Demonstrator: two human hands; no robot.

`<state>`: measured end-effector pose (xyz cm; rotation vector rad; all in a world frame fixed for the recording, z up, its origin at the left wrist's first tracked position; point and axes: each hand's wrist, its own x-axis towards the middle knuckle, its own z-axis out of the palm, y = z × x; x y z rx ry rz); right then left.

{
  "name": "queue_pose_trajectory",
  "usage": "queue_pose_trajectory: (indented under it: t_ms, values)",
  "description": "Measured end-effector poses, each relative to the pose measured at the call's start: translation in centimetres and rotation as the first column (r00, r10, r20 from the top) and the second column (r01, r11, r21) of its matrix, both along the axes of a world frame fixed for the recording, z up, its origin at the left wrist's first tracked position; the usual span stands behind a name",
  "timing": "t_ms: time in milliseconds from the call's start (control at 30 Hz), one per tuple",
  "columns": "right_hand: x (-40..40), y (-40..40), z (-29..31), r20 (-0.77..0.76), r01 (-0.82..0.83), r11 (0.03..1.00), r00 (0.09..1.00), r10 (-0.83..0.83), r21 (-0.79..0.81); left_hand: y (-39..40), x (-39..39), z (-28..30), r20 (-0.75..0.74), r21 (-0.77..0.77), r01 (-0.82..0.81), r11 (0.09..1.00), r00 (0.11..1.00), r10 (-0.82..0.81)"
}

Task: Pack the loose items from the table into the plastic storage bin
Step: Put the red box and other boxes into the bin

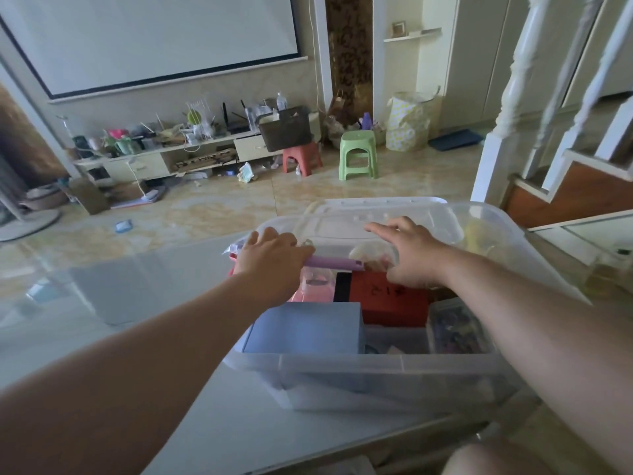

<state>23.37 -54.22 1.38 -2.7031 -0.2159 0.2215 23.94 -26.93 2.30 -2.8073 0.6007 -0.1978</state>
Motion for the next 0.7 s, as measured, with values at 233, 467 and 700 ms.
queue_pose_trajectory:
  t_ms: [233, 467, 700]
  values:
    - [-0.8, 0.5, 0.0, -0.054, 0.002, 0.999, 0.999, -0.004, -0.04, 0.0, -1.0, 0.9, -0.155, -0.156, 0.058, 0.986, 0.985, -0.083]
    - [-0.8, 4.8, 3.7, 0.119, -0.067, 0.992, 0.99, 0.08, -0.107, 7.2, -2.5, 2.5, -0.007, -0.535, 0.106, 0.839, 0.992, -0.129]
    - [0.9, 19.1, 7.2, 0.243, -0.268, 0.949, 0.921, 0.303, -0.167, 19.6, -3.5, -0.8, -0.129, -0.552, -0.266, 0.79, 0.964, 0.234]
